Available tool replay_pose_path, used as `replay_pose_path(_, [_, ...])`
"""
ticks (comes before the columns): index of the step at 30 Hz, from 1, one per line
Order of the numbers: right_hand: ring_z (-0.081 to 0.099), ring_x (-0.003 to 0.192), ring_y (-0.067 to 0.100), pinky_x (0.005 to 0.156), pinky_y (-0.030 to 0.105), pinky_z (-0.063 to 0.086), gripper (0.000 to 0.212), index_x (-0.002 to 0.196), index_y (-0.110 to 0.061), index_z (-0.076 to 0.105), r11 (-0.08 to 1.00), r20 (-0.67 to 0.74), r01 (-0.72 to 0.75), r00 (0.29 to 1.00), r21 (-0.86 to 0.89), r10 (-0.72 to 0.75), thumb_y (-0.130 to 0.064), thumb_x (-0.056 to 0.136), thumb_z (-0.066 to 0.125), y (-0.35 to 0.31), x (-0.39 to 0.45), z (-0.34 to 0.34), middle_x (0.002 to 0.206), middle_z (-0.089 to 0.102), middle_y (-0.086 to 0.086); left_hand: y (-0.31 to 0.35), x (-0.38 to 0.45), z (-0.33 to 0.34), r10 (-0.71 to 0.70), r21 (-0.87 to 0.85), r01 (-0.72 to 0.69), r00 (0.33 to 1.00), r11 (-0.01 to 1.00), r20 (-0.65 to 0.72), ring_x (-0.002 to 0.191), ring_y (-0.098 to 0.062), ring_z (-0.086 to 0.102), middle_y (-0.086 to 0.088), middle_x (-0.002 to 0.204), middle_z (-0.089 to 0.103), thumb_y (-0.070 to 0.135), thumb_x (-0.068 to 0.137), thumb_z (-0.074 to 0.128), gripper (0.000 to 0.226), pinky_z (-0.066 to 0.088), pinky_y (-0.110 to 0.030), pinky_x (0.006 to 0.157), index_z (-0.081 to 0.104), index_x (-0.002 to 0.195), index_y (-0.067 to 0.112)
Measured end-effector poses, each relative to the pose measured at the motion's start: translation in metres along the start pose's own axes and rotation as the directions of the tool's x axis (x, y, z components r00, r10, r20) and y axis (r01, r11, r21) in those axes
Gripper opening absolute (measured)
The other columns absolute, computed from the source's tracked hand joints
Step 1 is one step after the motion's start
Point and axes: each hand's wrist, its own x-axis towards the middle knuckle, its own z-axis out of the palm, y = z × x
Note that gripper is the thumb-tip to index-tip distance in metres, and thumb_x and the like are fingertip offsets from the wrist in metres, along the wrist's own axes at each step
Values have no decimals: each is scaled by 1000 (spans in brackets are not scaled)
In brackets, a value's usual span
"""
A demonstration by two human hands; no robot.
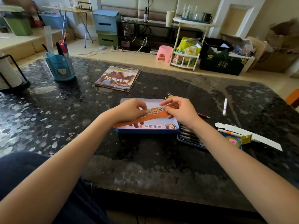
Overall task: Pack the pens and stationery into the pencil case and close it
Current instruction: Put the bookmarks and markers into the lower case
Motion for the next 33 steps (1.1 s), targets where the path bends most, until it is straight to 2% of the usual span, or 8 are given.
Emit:
replay_pose_path(5, [60, 64, 5, 47, 8, 44, 11, 92, -11, 70, 990, -294, -13, 955, -138, -28, -5, 89, 61, 18, 4, -10, 88, 68, 4, -15, 3, -10, 41, 163, -13, 985, 987, -168, 72, -12, 58, -1, 91, 62, 16, 86, 62, 17, 47, -31, 69, 59, 102, 22])
replay_pose_path(8, [62, 67, 6, 51, 11, 49, 10, 92, -14, 69, 973, -231, -78, 973, -218, 26, -7, 89, 62, 27, 0, -7, 90, 68, 1, -24, 4, -18, 57, 234, 1, 969, 972, -239, 83, -15, 54, 1, 93, 59, 17, 84, 64, 10, 42, -29, 72, 61, 92, 23])
replay_pose_path(11, [61, 78, 7, 71, 23, 55, 8, 92, -16, 69, 932, -119, -58, 993, -359, 17, -11, 87, 65, 27, -7, 4, 89, 65, -4, -30, 5, -19, 7, 381, 49, 990, 923, -144, 85, -14, 57, 6, 88, 61, 18, 78, 71, 13, 50, -33, 78, 61, 76, 27])
replay_pose_path(14, [55, 88, 6, 86, 22, 42, 9, 95, -17, 69, 851, 23, 2, 1000, -526, 12, -15, 87, 65, 27, -9, 13, 92, 63, -5, -35, 5, -15, -105, 477, 126, 992, 870, -71, 83, -13, 58, 10, 82, 61, 17, 73, 74, 21, 53, -35, 81, 60, 67, 30])
replay_pose_path(19, [56, 92, 12, 79, 28, 45, 5, 89, -19, 69, 768, 139, 49, 989, -639, 53, -20, 84, 69, 30, -4, 17, 101, 64, 0, -36, 6, -15, -150, 541, 150, 988, 827, -44, 85, -16, 59, 7, 86, 62, 11, 73, 74, 23, 52, -31, 72, 64, 67, 30])
replay_pose_path(23, [51, 104, 16, 88, 38, 46, 7, 77, -28, 66, 678, 155, 96, 987, -729, 28, -31, 80, 72, 31, 0, 16, 105, 59, -1, -36, 7, -16, -151, 564, 133, 988, 815, -15, 88, -16, 59, 5, 93, 63, 8, 72, 74, 23, 50, -29, 71, 66, 71, 29])
replay_pose_path(28, [51, 98, 12, 88, 35, 45, 5, 79, -24, 67, 774, 191, 121, 982, -621, -1, -26, 81, 71, 31, -3, 6, 99, 57, -5, -35, 7, -15, -139, 564, 125, 990, 816, -18, 85, -15, 58, 5, 94, 61, 4, 74, 70, 24, 51, -28, 69, 65, 75, 28])
replay_pose_path(33, [56, 92, 17, 83, 32, 44, 5, 84, -19, 70, 802, -82, 71, 986, -593, -148, -15, 81, 69, 44, -10, -55, 89, 60, -3, -30, 8, -10, -60, 568, 93, 995, 818, -77, 86, -13, 58, 8, 93, 62, 6, 78, 62, 22, 48, -27, 68, 66, 88, 25])
